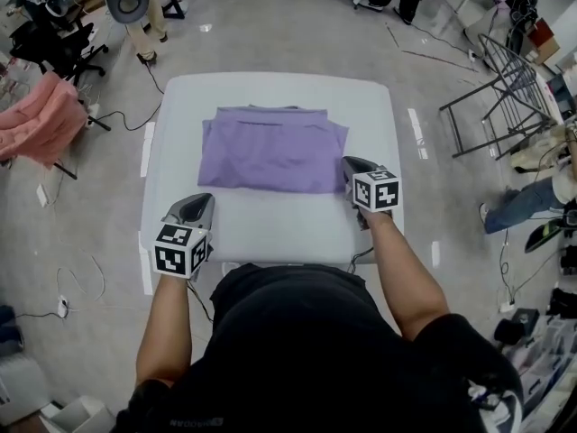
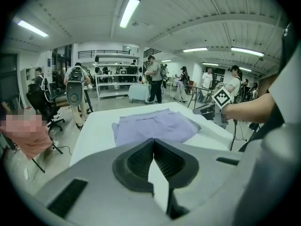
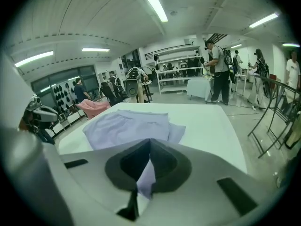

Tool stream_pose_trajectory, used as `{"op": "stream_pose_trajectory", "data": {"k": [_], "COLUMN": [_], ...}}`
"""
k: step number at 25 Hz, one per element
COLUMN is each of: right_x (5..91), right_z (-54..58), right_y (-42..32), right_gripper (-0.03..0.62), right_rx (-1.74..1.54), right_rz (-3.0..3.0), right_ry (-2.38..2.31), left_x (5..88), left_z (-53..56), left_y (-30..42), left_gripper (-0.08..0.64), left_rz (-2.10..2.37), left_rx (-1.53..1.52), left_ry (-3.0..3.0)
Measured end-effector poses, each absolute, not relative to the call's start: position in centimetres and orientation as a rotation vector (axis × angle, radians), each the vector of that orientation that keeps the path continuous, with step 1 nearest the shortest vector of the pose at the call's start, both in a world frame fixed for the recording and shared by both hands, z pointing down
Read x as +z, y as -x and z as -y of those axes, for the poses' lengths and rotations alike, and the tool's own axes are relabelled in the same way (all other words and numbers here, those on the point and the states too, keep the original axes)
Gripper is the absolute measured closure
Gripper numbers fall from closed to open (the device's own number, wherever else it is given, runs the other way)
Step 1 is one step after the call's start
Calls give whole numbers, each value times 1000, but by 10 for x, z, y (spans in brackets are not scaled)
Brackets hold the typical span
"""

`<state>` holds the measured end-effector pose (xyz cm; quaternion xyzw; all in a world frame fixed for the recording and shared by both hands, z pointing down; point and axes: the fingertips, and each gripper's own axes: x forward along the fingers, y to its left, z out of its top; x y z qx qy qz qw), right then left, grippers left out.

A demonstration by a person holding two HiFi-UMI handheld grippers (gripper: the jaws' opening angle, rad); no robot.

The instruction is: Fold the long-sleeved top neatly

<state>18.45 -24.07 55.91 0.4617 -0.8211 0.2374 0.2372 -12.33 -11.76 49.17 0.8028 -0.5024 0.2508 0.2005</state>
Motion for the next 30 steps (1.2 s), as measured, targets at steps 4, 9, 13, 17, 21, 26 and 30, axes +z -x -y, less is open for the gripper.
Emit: {"op": "stream_pose_trajectory", "data": {"k": [4, 9, 13, 17, 21, 26, 30], "right_x": [565, 571, 594, 626, 640, 643, 644], "right_z": [246, 255, 274, 291, 293, 295, 294], "right_y": [-190, -192, -194, -193, -193, -200, -204], "right_gripper": [588, 571, 407, 337, 358, 487, 557], "right_rx": [660, 662, 859, 1153, 1113, 856, 863], "right_rz": [2264, 2268, 2211, 2131, 2046, 2006, 2073], "right_ry": [-1243, -1233, -1284, -1339, -1357, -1290, -1209], "left_x": [488, 502, 511, 512, 517, 524, 529], "left_z": [111, 96, 86, 80, 72, 69, 68], "left_y": [112, 105, 105, 106, 108, 103, 98], "left_gripper": [554, 554, 554, 554, 554, 554, 554], "left_rz": [1439, 1466, 1490, 1520, 1534, 1522, 1506], "left_rx": [691, 702, 706, 703, 706, 724, 740], "left_ry": [-2227, -2167, -2120, -2081, -2049, -2034, -2044]}}
